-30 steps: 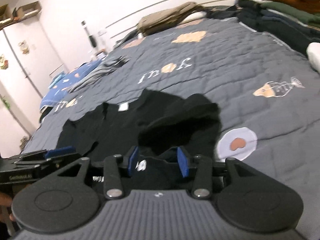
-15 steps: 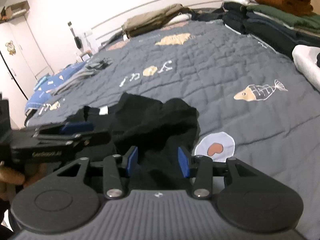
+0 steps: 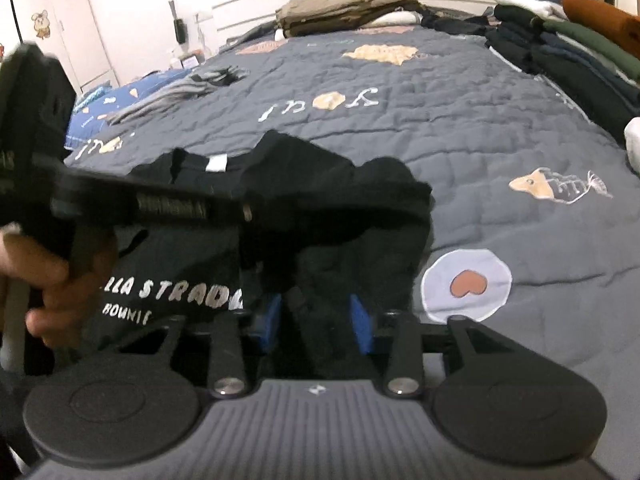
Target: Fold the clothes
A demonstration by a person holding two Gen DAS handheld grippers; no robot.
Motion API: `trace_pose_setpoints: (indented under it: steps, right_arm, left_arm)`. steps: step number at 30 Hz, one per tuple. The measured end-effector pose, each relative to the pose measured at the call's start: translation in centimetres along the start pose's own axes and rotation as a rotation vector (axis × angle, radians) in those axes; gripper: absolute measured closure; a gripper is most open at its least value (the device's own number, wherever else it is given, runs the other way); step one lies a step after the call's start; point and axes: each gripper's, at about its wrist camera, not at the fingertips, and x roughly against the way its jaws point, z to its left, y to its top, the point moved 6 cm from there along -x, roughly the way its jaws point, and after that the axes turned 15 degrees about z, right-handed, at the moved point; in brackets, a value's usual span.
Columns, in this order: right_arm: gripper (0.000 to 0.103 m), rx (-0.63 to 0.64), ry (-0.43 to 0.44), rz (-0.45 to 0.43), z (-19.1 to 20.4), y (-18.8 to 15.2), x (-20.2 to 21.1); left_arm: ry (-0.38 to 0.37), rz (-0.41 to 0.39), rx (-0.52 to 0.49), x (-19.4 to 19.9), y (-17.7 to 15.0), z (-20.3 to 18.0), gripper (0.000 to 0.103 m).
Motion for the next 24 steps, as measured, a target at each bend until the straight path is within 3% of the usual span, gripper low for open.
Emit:
trace_pose_setpoints:
  steps: [1,2,7,10,13,15,17,18,22,24]
  right_arm:
    - [0.094,0.007,-0.002,0.006,0.1,-0.1,-0.2]
    - [0.096,0.014,-0.002,0.011,0.2,-0.2,-0.4]
    - [0.098,0.051,0.085,-0.037,1.4,0.0,1.1]
    - [0.098,0.139,0.094,-0.034,2.8,-0.1,1.4]
    - [0.096,0.177,0.047,0.084,3.3,-1.4,-1.0]
    - [0.095,0.184,0.032,0.106,3.2,-1.7,-1.5]
    - [0.094,0.156,0.055,0.118,2.8,-1.3,-0.5]
    - [0.093,0.141,0.068,0.123,2.6,-1.1,0.0]
    - [0.081,0.030,0.156,0.026,0.3,0.1,3.5]
    - [0.073,-0.038,0.129,-0.001,-1.5,0.3,3.8]
  left_arm:
    - [-0.001,-0.016,0.012,0.3,0.2,0.3,0.094]
    - [-0.003,-0.033,0.028,0.7,0.6,0.8,0.094]
    - [0.002,-0.072,0.096,2.2,2.2,3.1,0.095]
    - [0.046,0.031,0.130,0.8,2.0,4.4,0.094]
    - [0.120,0.172,0.130,-1.1,0.8,5.5,0.091]
    - [0.130,0.145,0.095,-0.3,0.6,5.5,0.085]
    - [0.119,0.112,0.098,1.1,1.0,5.7,0.067]
    - [0.112,0.095,0.098,1.8,1.2,5.6,0.064]
    - [0.075,0.025,0.052,4.2,3.4,4.0,0.061]
    - [0.061,0.009,0.011,4.4,4.5,2.5,0.060]
